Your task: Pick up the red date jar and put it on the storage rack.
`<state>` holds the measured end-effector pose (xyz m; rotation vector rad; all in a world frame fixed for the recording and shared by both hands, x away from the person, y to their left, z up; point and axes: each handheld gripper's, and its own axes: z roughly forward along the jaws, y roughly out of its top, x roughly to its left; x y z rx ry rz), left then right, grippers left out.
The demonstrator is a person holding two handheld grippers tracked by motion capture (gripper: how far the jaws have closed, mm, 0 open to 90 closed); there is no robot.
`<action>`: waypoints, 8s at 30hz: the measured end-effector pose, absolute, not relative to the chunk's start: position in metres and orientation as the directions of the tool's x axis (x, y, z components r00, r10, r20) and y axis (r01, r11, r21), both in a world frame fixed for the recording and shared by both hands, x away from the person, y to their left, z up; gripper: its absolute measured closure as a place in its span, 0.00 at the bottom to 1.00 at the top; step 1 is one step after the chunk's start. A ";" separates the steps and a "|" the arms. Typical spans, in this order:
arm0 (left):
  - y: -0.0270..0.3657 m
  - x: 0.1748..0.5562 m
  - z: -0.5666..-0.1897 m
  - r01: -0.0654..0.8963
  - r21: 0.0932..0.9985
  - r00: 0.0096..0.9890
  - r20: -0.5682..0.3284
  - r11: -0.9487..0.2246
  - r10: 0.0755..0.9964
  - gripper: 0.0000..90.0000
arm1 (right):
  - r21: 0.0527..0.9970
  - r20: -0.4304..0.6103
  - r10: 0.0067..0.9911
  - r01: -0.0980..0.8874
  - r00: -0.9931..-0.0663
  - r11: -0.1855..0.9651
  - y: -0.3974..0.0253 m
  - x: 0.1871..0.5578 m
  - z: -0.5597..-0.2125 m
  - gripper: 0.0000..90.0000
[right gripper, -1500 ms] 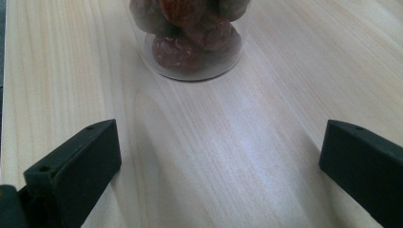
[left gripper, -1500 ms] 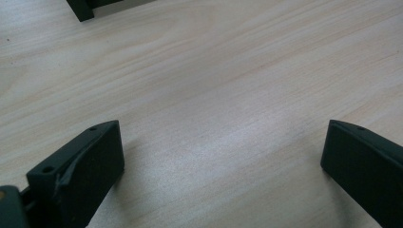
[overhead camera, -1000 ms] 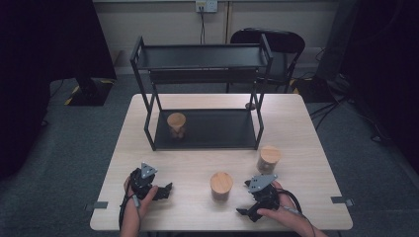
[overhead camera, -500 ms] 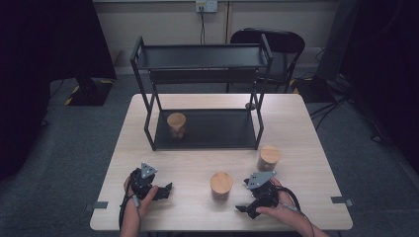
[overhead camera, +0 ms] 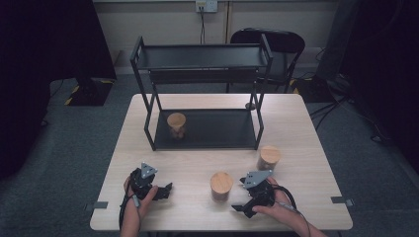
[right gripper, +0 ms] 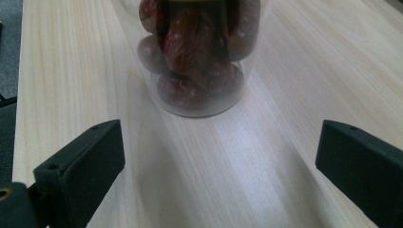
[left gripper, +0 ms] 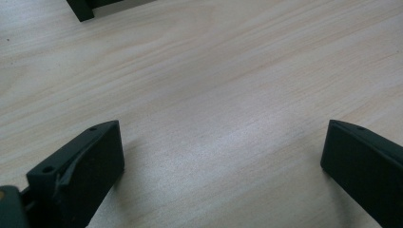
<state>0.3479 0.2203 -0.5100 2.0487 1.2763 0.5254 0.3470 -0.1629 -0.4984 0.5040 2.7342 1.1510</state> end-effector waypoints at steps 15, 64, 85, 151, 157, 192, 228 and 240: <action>0.220 0.348 -0.510 0.632 0.712 0.443 -0.007 -0.307 0.896 0.00 | 0.727 0.015 0.343 0.246 -0.939 0.641 -0.147 0.351 -0.493 0.02; 0.220 0.348 -0.510 0.632 0.712 0.444 -0.007 -0.307 0.896 0.00 | 0.793 0.102 0.339 0.282 -0.935 0.540 -0.122 0.358 -0.497 0.25; 0.220 0.348 -0.510 0.632 0.712 0.444 -0.007 -0.308 0.896 0.00 | 0.810 0.046 0.353 0.242 -0.935 0.534 -0.120 0.356 -0.494 0.28; 0.220 0.348 -0.510 0.632 0.711 0.444 -0.007 -0.308 0.896 0.00 | 0.758 -0.007 0.450 0.289 -0.893 0.585 -0.095 0.412 -0.470 0.28; 0.220 0.348 -0.510 0.632 0.711 0.444 -0.007 -0.308 0.896 0.00 | 0.761 -0.010 0.456 0.289 -0.890 0.581 -0.092 0.418 -0.466 0.28; 0.221 0.348 -0.510 0.631 0.711 0.446 -0.007 -0.310 0.895 0.00 | 0.749 -0.041 0.506 0.309 -0.862 0.586 -0.079 0.449 -0.456 0.28; 0.221 0.348 -0.510 0.630 0.711 0.450 -0.006 -0.312 0.893 0.00 | 0.755 -0.044 0.567 0.345 -0.822 0.558 -0.060 0.489 -0.450 0.28; 0.221 0.348 -0.510 0.630 0.712 0.449 -0.007 -0.311 0.893 0.00 | 0.754 -0.049 0.587 0.355 -0.808 0.552 -0.053 0.503 -0.450 0.28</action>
